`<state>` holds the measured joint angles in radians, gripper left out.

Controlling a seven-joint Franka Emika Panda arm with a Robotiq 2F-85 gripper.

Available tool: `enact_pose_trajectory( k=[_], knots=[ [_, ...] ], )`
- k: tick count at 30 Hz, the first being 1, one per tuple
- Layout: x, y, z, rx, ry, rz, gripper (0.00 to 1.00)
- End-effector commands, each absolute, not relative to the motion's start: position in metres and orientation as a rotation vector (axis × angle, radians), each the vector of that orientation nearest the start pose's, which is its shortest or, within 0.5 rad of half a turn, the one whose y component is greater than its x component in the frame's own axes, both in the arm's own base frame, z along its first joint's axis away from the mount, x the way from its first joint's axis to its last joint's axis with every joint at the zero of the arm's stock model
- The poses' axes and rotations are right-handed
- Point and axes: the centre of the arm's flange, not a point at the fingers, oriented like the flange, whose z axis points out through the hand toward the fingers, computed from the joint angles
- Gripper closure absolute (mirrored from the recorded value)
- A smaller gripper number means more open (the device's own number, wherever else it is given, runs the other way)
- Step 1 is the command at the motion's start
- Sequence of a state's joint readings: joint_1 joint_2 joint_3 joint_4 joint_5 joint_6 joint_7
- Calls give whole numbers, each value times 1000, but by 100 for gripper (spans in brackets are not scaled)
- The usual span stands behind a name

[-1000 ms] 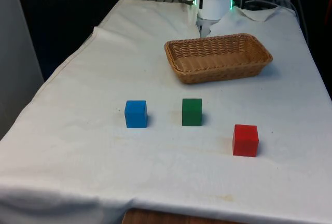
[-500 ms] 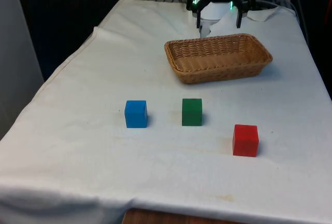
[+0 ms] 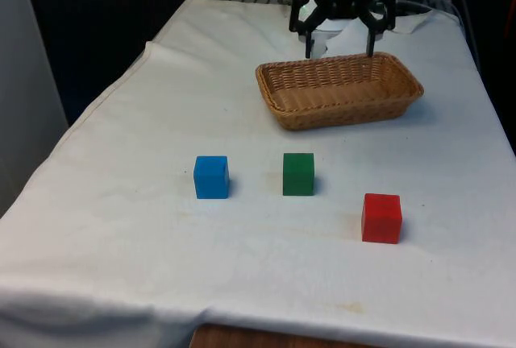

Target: Pick up exactly two blocks and place them into the basket.

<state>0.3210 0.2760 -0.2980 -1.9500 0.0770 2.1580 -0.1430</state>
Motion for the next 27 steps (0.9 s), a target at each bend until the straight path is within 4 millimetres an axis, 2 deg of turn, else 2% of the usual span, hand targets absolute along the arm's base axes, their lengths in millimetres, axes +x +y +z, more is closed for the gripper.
enact_pose_trajectory(
  k=[1,6,7,15,19,22,23,27],
  knots=[
    [601,23,336,-3139,-204,86,0],
    [613,22,323,-3128,-203,76,0],
    [609,20,324,-3138,-201,73,0],
    [641,21,309,-3137,-211,71,0],
    [650,21,305,-3141,-214,66,0],
    [663,19,295,-3149,-213,59,0],
    [660,20,299,-3155,-212,51,0],
    [675,18,282,-3154,-223,57,0]
  ],
)
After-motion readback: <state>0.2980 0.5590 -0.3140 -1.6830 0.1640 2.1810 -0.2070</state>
